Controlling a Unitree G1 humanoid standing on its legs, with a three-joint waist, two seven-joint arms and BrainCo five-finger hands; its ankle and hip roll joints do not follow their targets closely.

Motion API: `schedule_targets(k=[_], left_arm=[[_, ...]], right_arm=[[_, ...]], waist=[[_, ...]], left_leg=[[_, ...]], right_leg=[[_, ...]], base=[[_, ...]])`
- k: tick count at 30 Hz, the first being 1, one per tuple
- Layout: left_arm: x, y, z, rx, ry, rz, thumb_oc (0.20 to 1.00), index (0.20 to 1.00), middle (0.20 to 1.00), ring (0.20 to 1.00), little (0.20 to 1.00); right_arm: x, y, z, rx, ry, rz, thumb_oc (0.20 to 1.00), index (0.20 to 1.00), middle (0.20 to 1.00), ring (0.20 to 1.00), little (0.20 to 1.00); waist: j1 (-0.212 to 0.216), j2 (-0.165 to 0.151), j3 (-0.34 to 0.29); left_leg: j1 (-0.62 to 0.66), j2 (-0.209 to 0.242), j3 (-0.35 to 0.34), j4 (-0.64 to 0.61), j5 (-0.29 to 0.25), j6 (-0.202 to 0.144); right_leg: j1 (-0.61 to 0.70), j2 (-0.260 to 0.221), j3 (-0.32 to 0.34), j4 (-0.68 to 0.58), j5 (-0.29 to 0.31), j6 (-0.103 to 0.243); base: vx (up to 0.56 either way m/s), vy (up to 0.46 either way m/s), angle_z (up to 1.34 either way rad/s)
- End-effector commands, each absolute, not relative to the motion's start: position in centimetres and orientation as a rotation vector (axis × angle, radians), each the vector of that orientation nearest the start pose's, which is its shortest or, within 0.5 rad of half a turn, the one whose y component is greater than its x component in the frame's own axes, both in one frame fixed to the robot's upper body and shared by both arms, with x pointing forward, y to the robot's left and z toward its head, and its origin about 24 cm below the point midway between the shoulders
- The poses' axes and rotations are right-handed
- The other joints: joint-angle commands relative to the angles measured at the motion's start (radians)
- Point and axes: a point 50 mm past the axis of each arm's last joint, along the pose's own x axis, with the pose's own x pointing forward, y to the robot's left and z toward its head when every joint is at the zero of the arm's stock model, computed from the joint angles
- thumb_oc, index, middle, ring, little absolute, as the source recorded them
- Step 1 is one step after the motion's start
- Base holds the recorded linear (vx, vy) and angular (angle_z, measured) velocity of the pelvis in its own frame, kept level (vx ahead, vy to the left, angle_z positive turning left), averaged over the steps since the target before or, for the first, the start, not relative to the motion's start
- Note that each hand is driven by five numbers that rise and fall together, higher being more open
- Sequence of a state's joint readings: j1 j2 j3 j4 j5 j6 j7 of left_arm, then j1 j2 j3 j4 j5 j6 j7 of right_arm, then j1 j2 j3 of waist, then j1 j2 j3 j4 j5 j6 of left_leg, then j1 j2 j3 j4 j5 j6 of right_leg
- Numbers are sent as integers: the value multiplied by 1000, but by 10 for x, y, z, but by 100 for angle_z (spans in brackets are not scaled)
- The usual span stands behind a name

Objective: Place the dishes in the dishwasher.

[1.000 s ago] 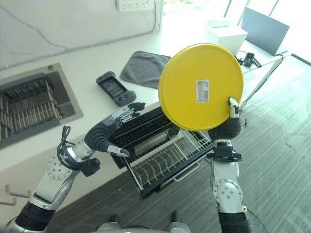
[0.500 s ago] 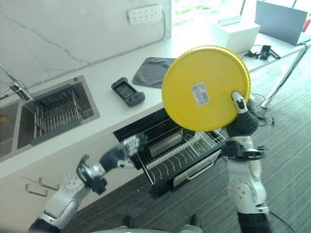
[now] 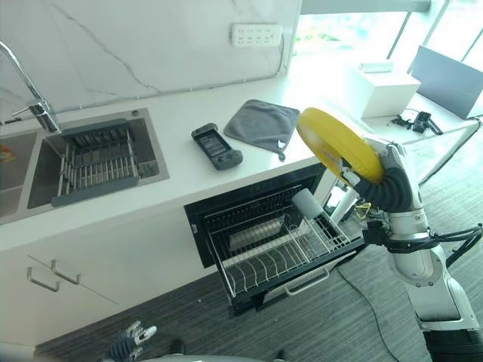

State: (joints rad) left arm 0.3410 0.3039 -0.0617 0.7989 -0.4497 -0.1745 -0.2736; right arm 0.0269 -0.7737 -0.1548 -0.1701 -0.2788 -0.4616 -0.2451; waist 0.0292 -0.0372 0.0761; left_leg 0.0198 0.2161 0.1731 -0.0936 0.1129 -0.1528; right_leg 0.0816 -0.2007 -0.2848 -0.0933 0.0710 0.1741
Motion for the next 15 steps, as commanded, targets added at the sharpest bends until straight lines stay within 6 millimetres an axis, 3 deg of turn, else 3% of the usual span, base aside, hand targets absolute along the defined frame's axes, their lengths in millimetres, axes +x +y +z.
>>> schedule_targets(k=[1,10,15], left_arm=[[103,260,-117,-98,734,88,1000,1000,1000,1000,1000],[91,269,-128,-53,799,227,1000,1000,1000,1000,1000],[90,267,-131,-18,825,212,1000,1000,1000,1000,1000]], right_arm=[[220,-228,212,-1368,-1001,32,200,200,200,200,200],[236,-234,150,-1424,-749,178,200,200,200,200,200],[244,-231,116,-1448,-620,306,200,200,200,200,200]], waist=[[30,6,6],[50,-5,6],[68,-8,6]], left_leg=[[48,1,34,6,-54,12],[49,-9,-19,6,-60,19],[45,-5,-29,6,-57,16]], right_leg=[[26,-25,-92,6,9,28],[53,-12,-75,6,-9,20],[64,-9,-81,6,-17,19]], base=[[31,1,3],[51,-3,9],[44,5,2]])
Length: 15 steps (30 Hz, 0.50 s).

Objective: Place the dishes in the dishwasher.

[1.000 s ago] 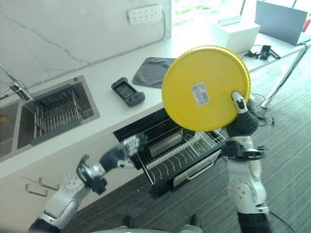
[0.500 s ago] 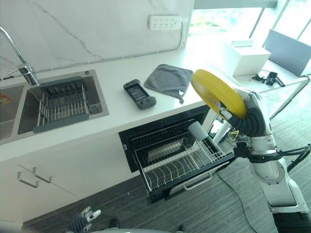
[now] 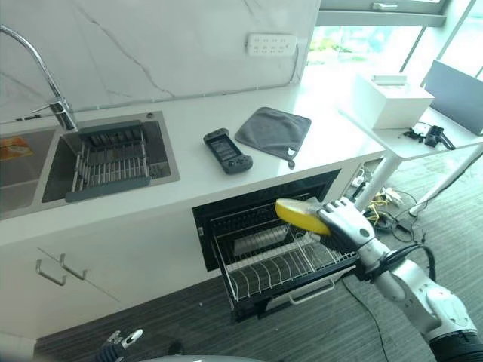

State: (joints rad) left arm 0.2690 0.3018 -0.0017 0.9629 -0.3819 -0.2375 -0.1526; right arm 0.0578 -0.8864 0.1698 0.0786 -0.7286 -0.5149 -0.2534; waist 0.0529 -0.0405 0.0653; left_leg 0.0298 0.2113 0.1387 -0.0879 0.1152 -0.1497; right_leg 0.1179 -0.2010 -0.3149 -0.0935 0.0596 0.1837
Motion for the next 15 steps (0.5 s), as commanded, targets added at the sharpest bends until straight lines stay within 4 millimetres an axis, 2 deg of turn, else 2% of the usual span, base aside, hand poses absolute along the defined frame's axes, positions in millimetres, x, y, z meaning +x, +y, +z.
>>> schedule_targets(k=[1,4,8,10,13,15], left_arm=[[90,267,-131,-15,826,211,1000,1000,1000,1000,1000],[84,273,-132,-19,848,237,1000,1000,1000,1000,1000],[85,276,-131,-20,845,245,1000,1000,1000,1000,1000],[86,277,-130,-19,842,243,1000,1000,1000,1000,1000],[86,281,-127,9,847,206,1000,1000,1000,1000,1000],[89,284,-125,15,841,195,1000,1000,1000,1000,1000]], right_arm=[[245,-231,112,-1453,-600,326,200,200,200,200,200],[250,-232,90,-1439,-496,395,200,200,200,200,200],[255,-231,71,-1404,-417,429,200,200,200,200,200],[256,-231,67,-1406,-401,433,200,200,200,200,200],[262,-233,58,-1442,-375,406,200,200,200,200,200],[269,-234,59,-1460,-377,382,200,200,200,200,200]], waist=[[48,-6,17],[72,-9,22],[96,-11,32],[104,-10,39],[138,-8,67],[152,-9,87]], left_leg=[[34,0,4,1,-59,12],[33,-4,-8,1,-56,11],[31,-7,-22,1,-53,11],[30,-8,-28,1,-53,12],[10,-20,-54,1,-48,16],[-12,-23,-66,1,-42,17]], right_leg=[[31,-9,-54,6,-7,10],[41,-9,-71,6,-9,10],[51,-10,-88,6,-9,11],[55,-11,-93,6,-9,12],[56,-15,-108,6,-2,19],[45,-13,-109,6,2,21]], base=[[32,7,1],[45,13,11],[52,6,10],[60,-1,9],[50,-45,22],[-31,-62,22]])
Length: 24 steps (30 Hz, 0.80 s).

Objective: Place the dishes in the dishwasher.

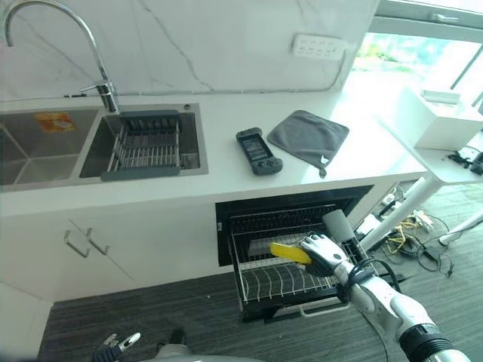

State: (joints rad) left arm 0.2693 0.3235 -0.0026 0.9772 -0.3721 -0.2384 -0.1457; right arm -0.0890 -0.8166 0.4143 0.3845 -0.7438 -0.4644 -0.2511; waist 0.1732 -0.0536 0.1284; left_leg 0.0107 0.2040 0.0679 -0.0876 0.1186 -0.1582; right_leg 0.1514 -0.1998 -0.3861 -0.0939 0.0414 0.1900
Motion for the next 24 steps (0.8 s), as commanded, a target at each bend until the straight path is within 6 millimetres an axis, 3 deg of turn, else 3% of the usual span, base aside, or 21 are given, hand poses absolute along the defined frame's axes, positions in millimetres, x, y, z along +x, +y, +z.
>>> schedule_targets(k=[1,5,10,19,24], left_arm=[[93,285,-124,22,831,187,1000,1000,1000,1000,1000],[124,291,-112,33,752,171,1000,1000,1000,1000,1000],[147,293,-99,24,672,152,1000,1000,1000,1000,1000],[168,295,-84,20,595,134,1000,1000,1000,1000,1000],[174,294,-81,10,574,136,1000,1000,1000,1000,1000]], right_arm=[[274,-233,60,-1469,-378,366,200,200,200,200,200],[306,-228,76,-1531,-408,278,200,200,200,200,200],[331,-234,98,-1586,-402,164,200,200,200,200,200],[358,-250,124,-1700,-359,39,200,200,200,200,200],[364,-257,123,-1734,-308,-8,200,200,200,200,200]], waist=[[40,2,35],[70,-12,102],[106,-19,163],[144,-20,204],[155,-10,219]], left_leg=[[-7,-17,-2,0,-42,26],[-90,-25,-41,0,-24,33],[-145,-35,-77,0,-13,40],[-190,-40,-94,0,-6,41],[-215,-46,-101,0,-1,43]], right_leg=[[3,-13,-38,7,23,15],[-54,-6,-34,7,40,15],[-89,1,-37,7,51,17],[-119,2,-42,7,60,23],[-140,0,-37,7,63,23]], base=[[-126,-102,20],[-211,-109,13],[-124,-80,11],[-51,-33,6],[-35,-12,-1]])
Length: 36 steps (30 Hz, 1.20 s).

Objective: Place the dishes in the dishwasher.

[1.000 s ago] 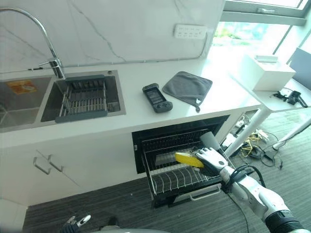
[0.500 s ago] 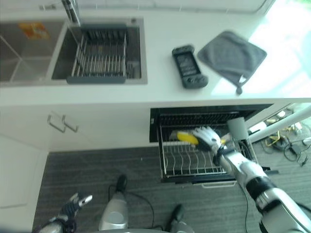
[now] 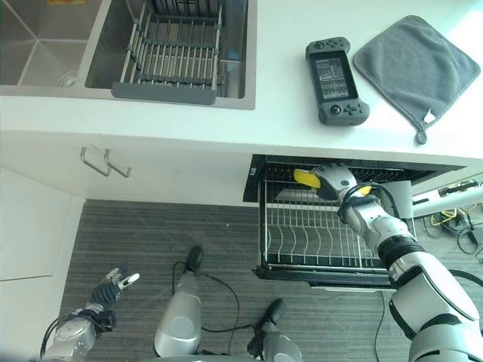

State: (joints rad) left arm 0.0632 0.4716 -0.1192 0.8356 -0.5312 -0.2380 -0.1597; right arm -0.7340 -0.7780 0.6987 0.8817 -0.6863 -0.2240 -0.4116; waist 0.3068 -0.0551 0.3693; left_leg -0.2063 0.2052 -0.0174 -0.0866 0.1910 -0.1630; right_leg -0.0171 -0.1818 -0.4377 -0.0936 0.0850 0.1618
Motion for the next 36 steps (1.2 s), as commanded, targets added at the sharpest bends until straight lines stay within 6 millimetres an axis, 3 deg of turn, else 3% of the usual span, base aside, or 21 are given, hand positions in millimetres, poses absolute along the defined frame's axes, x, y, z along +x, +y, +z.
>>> schedule_targets(k=[1,5,7,12,17,24,28,29,30,36], left_arm=[[175,294,-81,7,570,134,1000,1000,1000,1000,1000],[179,287,-80,9,536,119,1000,1000,1000,1000,1000],[190,286,-67,27,429,161,1000,1000,1000,1000,1000],[205,283,-43,-8,245,197,1000,1000,1000,1000,1000],[207,283,-35,-57,183,213,1000,1000,1000,1000,1000],[211,283,-29,-70,155,202,1000,1000,1000,1000,1000],[220,287,-19,-52,126,195,1000,1000,1000,1000,1000],[221,287,-17,-44,125,189,1000,1000,1000,1000,1000],[222,288,-16,-39,126,185,1000,1000,1000,1000,1000],[224,288,-13,-2,143,155,1000,1000,1000,1000,1000]], right_arm=[[364,-258,121,-1730,-302,-23,200,200,200,200,200],[364,-261,115,-1739,-309,-100,200,200,200,200,200],[364,-260,114,-1780,-372,-158,200,200,200,200,200],[367,-257,137,-1895,-582,-355,200,200,200,200,200],[368,-265,149,-1951,-596,-464,200,200,200,200,200],[370,-257,128,-1920,-480,-253,200,200,200,200,200],[366,-250,84,-1786,-172,-7,200,200,200,200,200],[363,-250,74,-1747,-101,28,834,834,834,834,834],[362,-251,69,-1701,-50,32,1000,1000,1000,1000,1000],[357,-254,51,-1461,159,76,1000,1000,1000,1000,1000]], waist=[[23,-4,-19],[29,23,-8],[35,49,6],[49,99,42],[51,113,55],[51,107,64],[57,89,85],[60,88,90],[61,85,95],[64,74,109]], left_leg=[[-1,-48,-16,-1,-73,48],[-18,-59,-22,-1,-69,50],[-39,-68,-27,-1,-64,52],[-97,-91,-37,-1,-46,57],[-135,-102,-43,-1,-36,60],[-151,-103,-40,-1,-35,61],[-144,-98,-43,-1,-37,61],[-139,-94,-43,-1,-42,59],[-136,-93,-43,-1,-43,58],[-121,-90,-46,-1,-45,59]], right_leg=[[26,-20,15,6,20,51],[10,-29,11,6,22,51],[-12,-38,9,6,25,51],[-64,-51,-2,6,33,53],[-101,-53,1,6,37,54],[-122,-58,-4,7,45,60],[-122,-54,-8,12,48,59],[-117,-52,-9,14,46,59],[-115,-51,-12,14,46,59],[-105,-44,-13,15,52,57]], base=[[0,0,0],[-38,54,0],[-79,73,5],[-83,44,6],[-45,25,3],[-7,6,2],[13,-101,0],[25,-124,2],[22,-97,4],[18,-68,5]])
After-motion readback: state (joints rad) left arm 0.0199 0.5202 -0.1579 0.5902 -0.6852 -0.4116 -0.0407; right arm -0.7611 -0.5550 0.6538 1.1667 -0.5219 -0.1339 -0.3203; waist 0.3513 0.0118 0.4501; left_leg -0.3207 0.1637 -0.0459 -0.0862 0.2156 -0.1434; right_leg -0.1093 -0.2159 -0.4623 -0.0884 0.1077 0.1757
